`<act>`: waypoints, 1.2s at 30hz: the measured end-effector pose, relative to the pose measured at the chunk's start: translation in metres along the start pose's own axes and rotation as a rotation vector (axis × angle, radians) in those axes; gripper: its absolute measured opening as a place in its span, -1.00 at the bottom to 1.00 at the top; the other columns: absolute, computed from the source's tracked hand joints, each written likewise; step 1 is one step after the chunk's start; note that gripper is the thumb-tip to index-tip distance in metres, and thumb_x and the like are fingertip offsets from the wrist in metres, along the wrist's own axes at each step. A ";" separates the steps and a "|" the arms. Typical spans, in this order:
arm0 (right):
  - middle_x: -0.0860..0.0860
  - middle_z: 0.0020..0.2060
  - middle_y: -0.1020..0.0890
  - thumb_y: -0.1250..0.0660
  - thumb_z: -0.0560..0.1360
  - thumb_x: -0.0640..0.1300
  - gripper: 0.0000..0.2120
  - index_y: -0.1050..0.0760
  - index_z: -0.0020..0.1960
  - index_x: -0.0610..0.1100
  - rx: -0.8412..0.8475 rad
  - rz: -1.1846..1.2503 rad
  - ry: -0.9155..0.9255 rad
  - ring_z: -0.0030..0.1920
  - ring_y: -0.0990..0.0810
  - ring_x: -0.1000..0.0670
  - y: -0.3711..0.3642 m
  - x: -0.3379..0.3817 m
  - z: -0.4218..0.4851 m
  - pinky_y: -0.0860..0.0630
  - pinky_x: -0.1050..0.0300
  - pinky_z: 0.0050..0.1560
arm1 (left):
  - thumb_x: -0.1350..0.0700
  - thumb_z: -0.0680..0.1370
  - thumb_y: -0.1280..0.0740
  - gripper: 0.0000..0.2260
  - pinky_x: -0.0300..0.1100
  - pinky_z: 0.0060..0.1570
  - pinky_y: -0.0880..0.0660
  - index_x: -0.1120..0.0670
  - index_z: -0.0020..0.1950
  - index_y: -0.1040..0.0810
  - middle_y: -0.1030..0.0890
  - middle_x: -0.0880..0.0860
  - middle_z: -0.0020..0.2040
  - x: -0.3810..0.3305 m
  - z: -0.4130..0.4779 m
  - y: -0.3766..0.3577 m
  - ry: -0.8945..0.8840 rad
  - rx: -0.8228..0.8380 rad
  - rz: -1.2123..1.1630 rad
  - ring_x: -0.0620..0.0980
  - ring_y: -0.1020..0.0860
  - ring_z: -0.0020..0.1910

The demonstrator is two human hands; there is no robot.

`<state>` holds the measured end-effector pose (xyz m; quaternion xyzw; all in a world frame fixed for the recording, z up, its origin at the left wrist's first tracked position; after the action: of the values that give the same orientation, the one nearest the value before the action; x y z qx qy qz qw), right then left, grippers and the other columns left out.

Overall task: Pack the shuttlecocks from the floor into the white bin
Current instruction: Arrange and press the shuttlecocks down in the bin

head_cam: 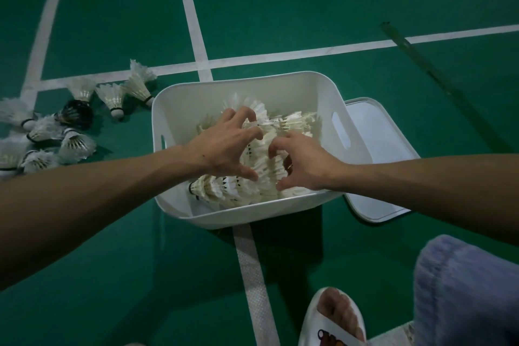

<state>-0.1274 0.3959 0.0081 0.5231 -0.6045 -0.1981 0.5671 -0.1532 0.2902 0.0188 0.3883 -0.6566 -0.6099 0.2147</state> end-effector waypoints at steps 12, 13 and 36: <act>0.03 0.05 -0.37 -0.65 0.16 -0.06 -0.38 -0.37 0.08 0.07 0.065 -0.057 0.062 0.06 -0.39 0.00 -0.011 0.009 0.017 -0.41 0.13 -0.05 | -0.20 0.35 -0.47 -0.57 -0.04 0.29 -0.30 -0.12 0.13 -0.45 -0.17 0.00 0.42 -0.004 -0.004 0.006 -0.026 -0.007 -0.067 0.03 -0.16 0.35; 0.04 0.05 -0.39 -0.65 0.14 -0.05 -0.36 -0.35 0.07 0.09 0.067 -0.045 0.070 0.06 -0.41 0.00 -0.009 0.009 0.017 -0.43 0.12 -0.05 | -0.17 0.38 -0.45 -0.61 -0.04 0.29 -0.30 -0.11 0.14 -0.45 -0.19 0.01 0.42 -0.003 -0.005 0.008 -0.027 -0.012 -0.085 0.02 -0.17 0.35; 0.02 0.09 -0.56 -0.61 0.26 -0.12 -0.19 -0.27 0.39 0.09 -0.081 0.270 0.026 0.05 -0.57 0.04 0.063 -0.011 0.001 -0.56 0.28 -0.07 | 0.15 0.49 -0.40 -0.62 -0.20 0.05 -0.33 0.14 0.28 -0.43 -0.50 0.12 0.22 -0.053 0.014 0.041 -0.331 -0.268 -0.245 0.07 -0.38 0.18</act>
<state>-0.1562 0.4289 0.0554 0.4162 -0.6536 -0.1373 0.6170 -0.1418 0.3376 0.0665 0.3280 -0.5441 -0.7683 0.0781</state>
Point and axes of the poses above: each hand's wrist, its own z-axis towards the middle knuckle, its own y-axis out of the back of the hand, x = y × z, the point moved 8 cm from there along z, towards the middle knuckle
